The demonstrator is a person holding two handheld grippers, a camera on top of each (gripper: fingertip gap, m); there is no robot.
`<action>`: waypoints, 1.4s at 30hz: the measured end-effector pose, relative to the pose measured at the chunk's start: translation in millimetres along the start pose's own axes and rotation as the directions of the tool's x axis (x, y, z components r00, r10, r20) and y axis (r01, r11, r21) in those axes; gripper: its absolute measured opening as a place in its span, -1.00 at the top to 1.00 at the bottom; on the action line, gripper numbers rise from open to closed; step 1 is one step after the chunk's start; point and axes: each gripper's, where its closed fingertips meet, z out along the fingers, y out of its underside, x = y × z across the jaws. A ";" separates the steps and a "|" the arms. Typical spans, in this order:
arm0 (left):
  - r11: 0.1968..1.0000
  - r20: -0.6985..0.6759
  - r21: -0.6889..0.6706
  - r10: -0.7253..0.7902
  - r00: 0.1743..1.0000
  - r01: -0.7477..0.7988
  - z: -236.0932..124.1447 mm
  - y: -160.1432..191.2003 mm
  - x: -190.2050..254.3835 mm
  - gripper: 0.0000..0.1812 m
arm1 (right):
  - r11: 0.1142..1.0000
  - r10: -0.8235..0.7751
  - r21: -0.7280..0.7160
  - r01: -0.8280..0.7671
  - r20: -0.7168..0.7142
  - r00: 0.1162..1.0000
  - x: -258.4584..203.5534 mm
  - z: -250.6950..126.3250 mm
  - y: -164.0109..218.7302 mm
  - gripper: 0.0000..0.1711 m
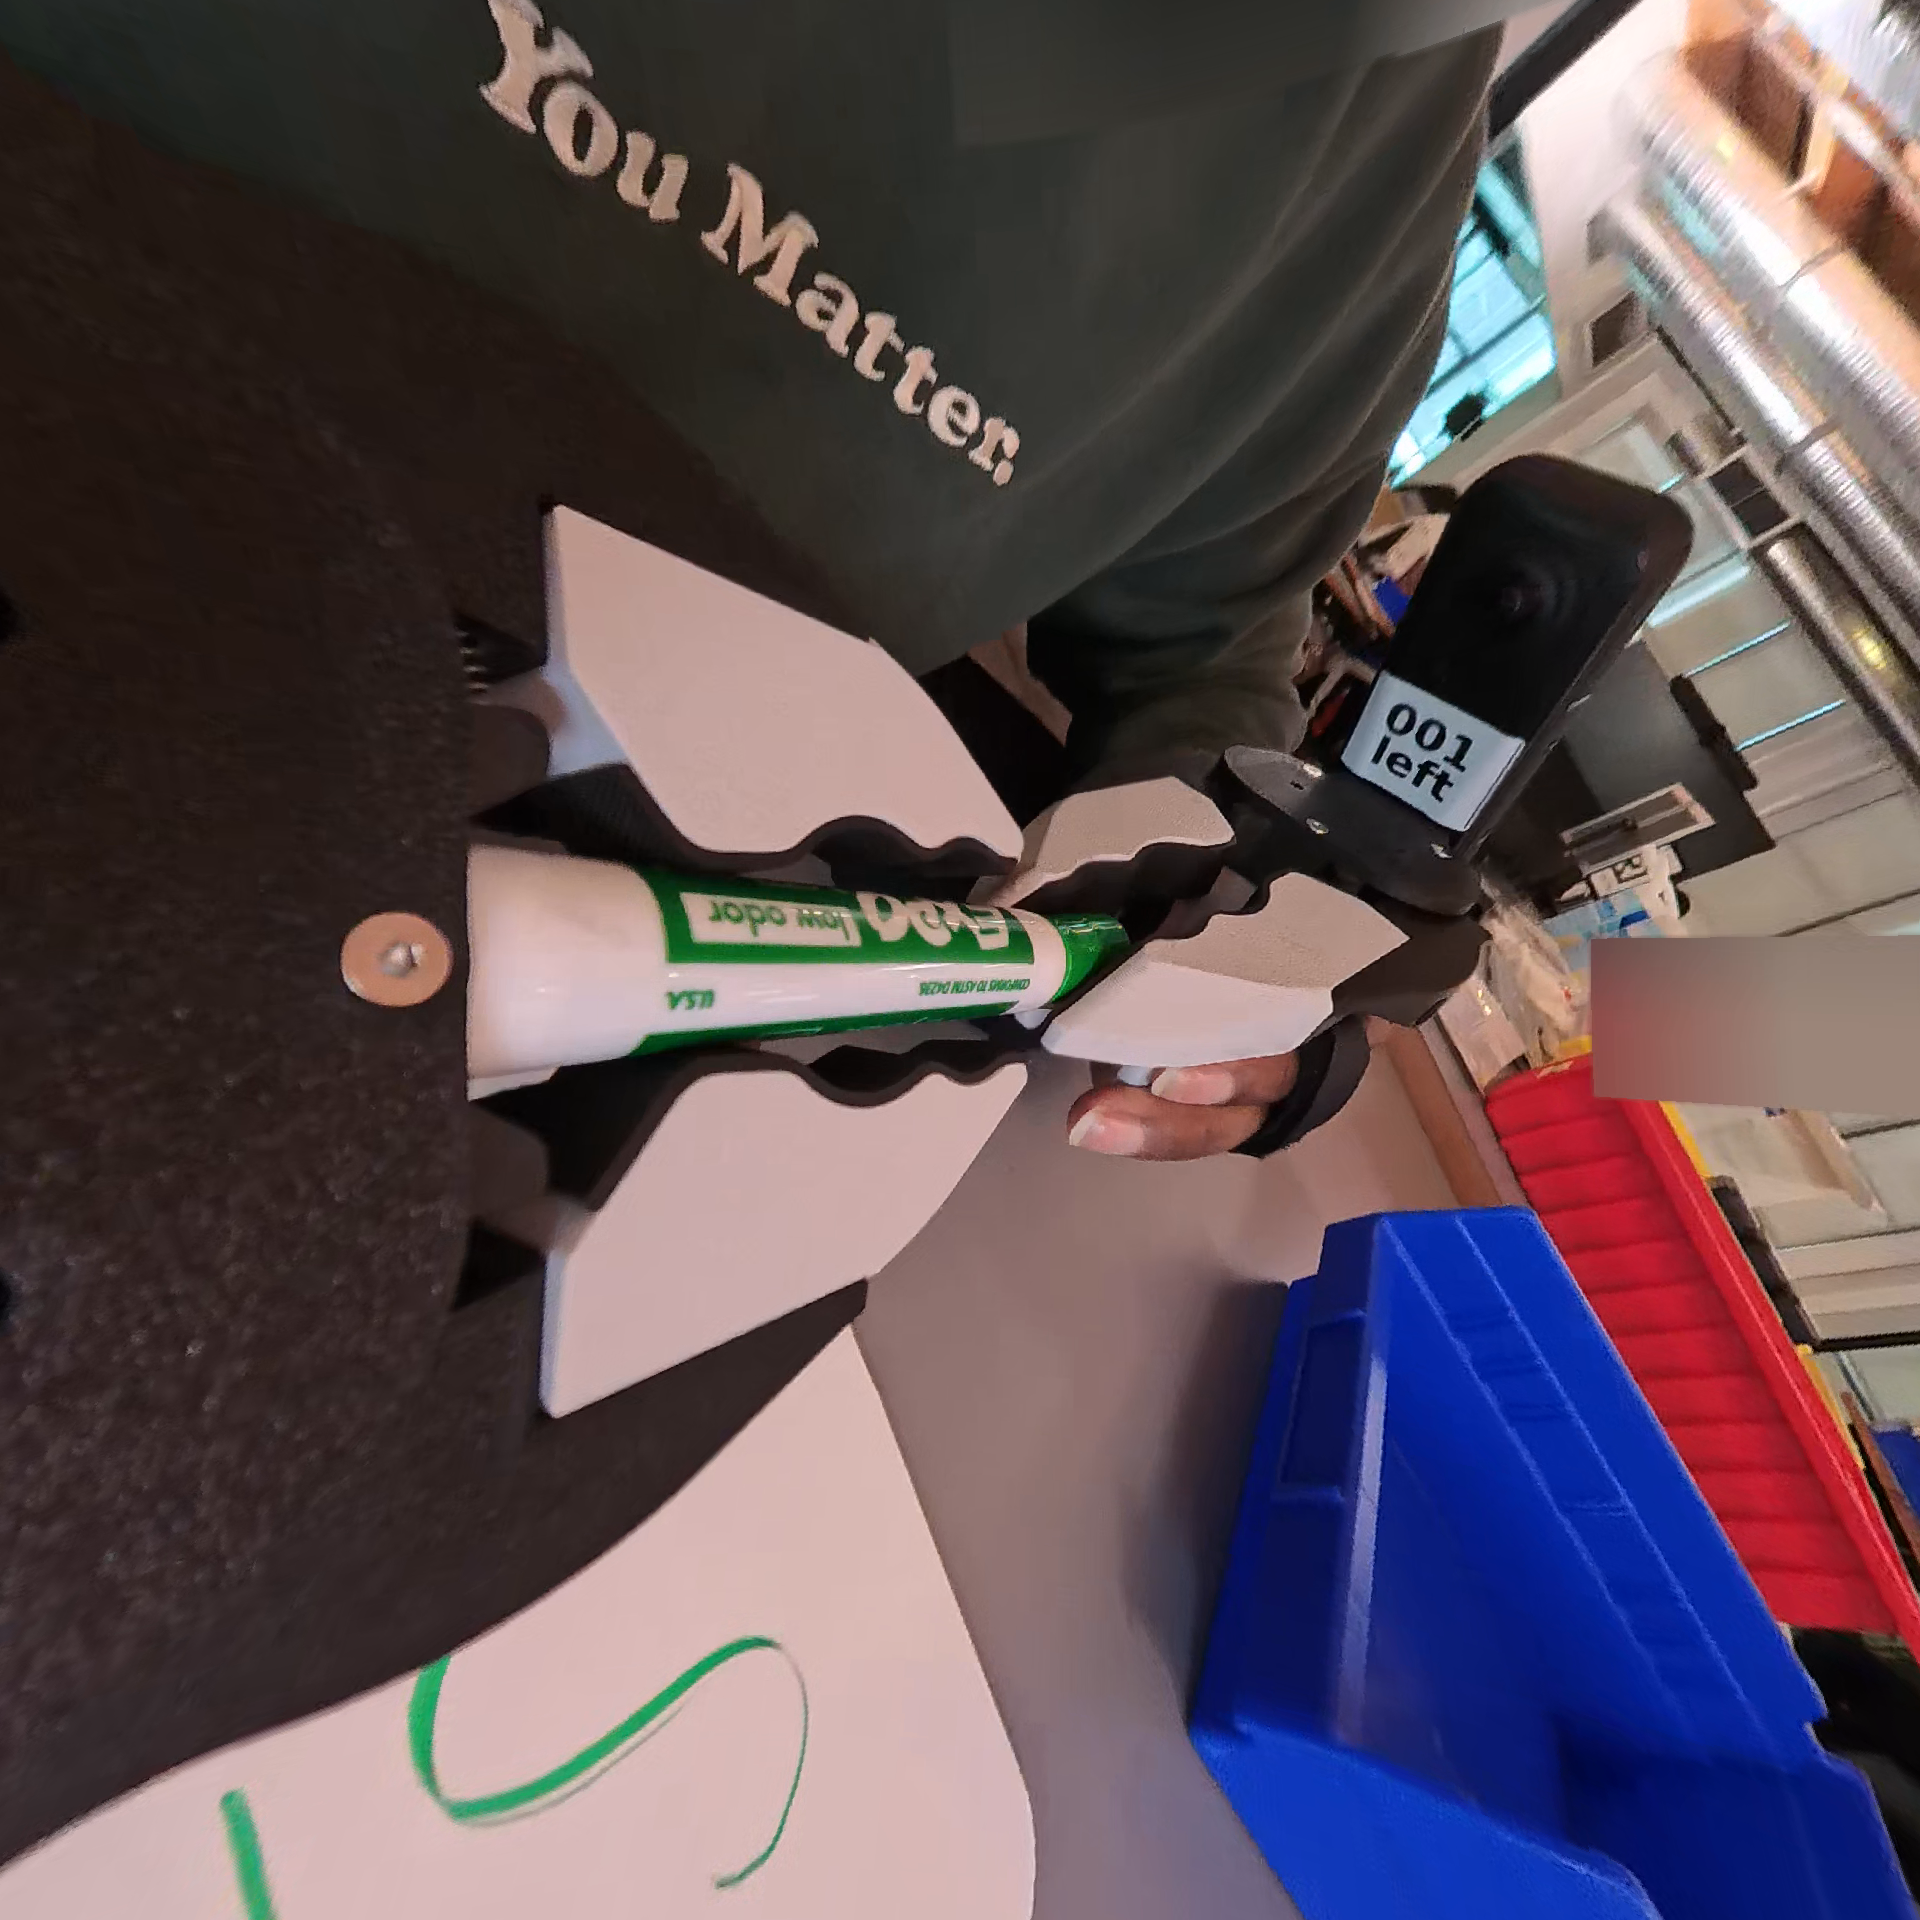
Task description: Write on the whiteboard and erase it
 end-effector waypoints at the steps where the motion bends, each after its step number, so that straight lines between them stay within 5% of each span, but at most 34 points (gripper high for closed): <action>1: 1.000 0.008 0.013 -0.004 1.000 0.004 0.2 -0.9 -1.1 0.79 | 1.000 0.017 0.005 -0.017 0.014 1.000 0.1 -0.1 -1.3 0.63; 6: 0.996 0.027 0.068 -0.051 0.998 0.049 -0.8 -11.1 -14.6 0.78 | 0.997 -0.065 -0.041 0.065 -0.005 0.998 2.4 -3.7 -18.1 0.60; 9: 0.993 0.018 0.040 -0.112 0.994 0.111 -6.9 -3.3 -21.8 0.78 | 0.963 -0.253 -0.126 0.239 -0.117 0.960 14.6 -22.4 -29.8 0.39; 14: 0.985 0.011 -0.101 -0.137 0.991 0.137 -4.1 18.6 -23.8 0.78 | 0.665 -0.705 -0.516 0.541 -0.193 0.682 30.9 -48.3 -33.1 0.41; 17: 0.985 0.004 -0.125 -0.116 0.993 0.116 0.7 18.0 -17.1 0.78 | 0.530 -0.750 -0.666 0.525 -0.079 0.657 34.1 -34.0 -7.8 0.41; 19: 0.982 0.005 -0.154 -0.108 0.994 0.107 0.8 21.1 -15.5 0.78 | 0.445 -0.793 -0.713 0.542 -0.033 0.608 41.6 -26.0 4.5 0.79; 20: 0.977 0.008 -0.170 -0.126 0.992 0.126 1.5 25.1 -15.1 0.78 | 0.429 -0.793 -0.725 0.538 -0.018 0.609 43.4 -25.2 8.3 0.79; 24: 0.972 0.152 -0.036 -0.224 0.963 0.232 -9.7 16.7 -45.3 0.56 | 0.556 -0.748 -0.671 0.491 -0.145 0.648 50.6 -48.2 -35.0 0.79; 26: 0.963 0.180 0.013 -0.267 0.947 0.269 -17.2 15.6 -55.7 0.67 | 0.622 -0.736 -0.647 0.440 -0.291 0.611 66.5 -85.0 -85.3 0.79; 30: 0.965 0.283 0.039 -0.259 0.923 0.259 -26.0 25.0 -72.1 0.93 | 0.758 -0.644 -0.610 0.232 -0.641 0.418 125.6 -206.6 -194.6 0.79; 33: 0.962 0.329 0.031 -0.266 0.906 0.271 -26.6 31.2 -77.2 1.00 | 0.868 -0.484 -0.496 0.020 -0.836 0.257 179.7 -305.9 -234.1 0.80; 37: 0.962 0.328 0.003 -0.259 0.908 0.273 -23.0 38.0 -75.3 1.00 | 0.945 -0.226 -0.249 -0.211 -0.966 0.126 244.6 -396.7 -212.9 0.80; 42: 0.961 0.316 -0.017 -0.258 0.913 0.277 -17.9 44.4 -71.3 1.00 | 0.894 0.042 0.015 -0.447 -0.998 0.049 308.4 -436.9 -121.8 0.79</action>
